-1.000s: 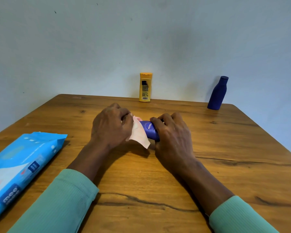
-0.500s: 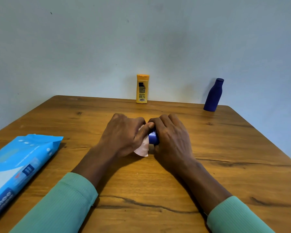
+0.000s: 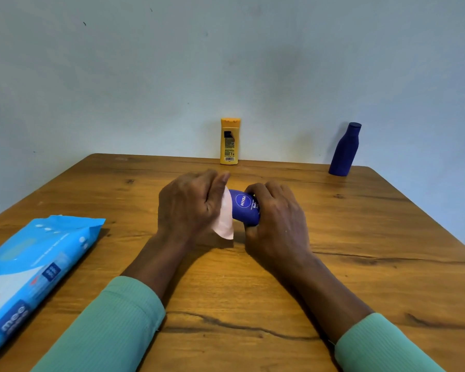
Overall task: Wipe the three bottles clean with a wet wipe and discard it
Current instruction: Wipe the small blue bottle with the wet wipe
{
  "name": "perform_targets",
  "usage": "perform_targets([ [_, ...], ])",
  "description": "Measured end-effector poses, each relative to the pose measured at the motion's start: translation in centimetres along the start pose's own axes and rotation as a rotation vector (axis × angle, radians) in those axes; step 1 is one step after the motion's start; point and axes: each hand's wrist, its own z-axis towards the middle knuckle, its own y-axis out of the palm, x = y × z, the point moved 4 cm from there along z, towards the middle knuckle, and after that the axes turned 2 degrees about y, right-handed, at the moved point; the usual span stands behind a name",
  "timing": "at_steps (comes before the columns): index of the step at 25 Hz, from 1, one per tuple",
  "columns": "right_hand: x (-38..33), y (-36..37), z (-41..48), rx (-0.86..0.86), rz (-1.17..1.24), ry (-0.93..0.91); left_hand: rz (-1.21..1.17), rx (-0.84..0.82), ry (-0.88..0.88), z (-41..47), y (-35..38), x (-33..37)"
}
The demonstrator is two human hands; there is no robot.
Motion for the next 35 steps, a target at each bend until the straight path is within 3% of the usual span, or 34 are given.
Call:
perform_targets([
  [3, 0.9, -0.1, -0.1, -0.018, 0.03, 0.033, 0.116, -0.092, 0.165, 0.1, 1.1, 0.9],
  [7, 1.3, 0.0, 0.3, -0.048, -0.05, 0.011, 0.204, -0.283, 0.172, -0.4, 2.8, 2.7],
  [9, 0.8, 0.2, 0.4, -0.043, -0.123, -0.064, 0.106, -0.415, -0.041, -0.3, 3.2, 1.8],
  [12, -0.4, 0.5, 0.5, -0.062, -0.201, -0.181, -0.209, -0.609, -0.573, -0.6, 3.4, -1.1],
  [15, -0.8, 0.2, 0.5, -0.035, -0.165, -0.165, -0.494, -0.506, -0.919, -0.9, 2.3, -1.7],
  [17, -0.7, 0.1, 0.5, -0.027, -0.152, -0.137, -0.636, -0.393, -1.061, -0.9, 1.7, -1.4],
  [23, 0.5, 0.3, 0.6, -0.131, -0.033, 0.006, -0.656, -0.199, -0.952, -1.2, 1.7, -2.2],
  [31, 1.9, 0.8, 0.5, -0.239, 0.288, 0.248, -1.543, -0.341, -1.094, -1.5, 1.8, -1.4],
  [33, 2.0, 0.7, 0.4, -0.262, 0.322, 0.273, -1.612, -0.381, -1.096, -1.5, 1.5, -1.2],
  [35, 1.8, 0.6, 0.4, -0.273, 0.314, 0.253, -1.528, -0.382, -1.11, -1.4, 1.6, -1.1],
])
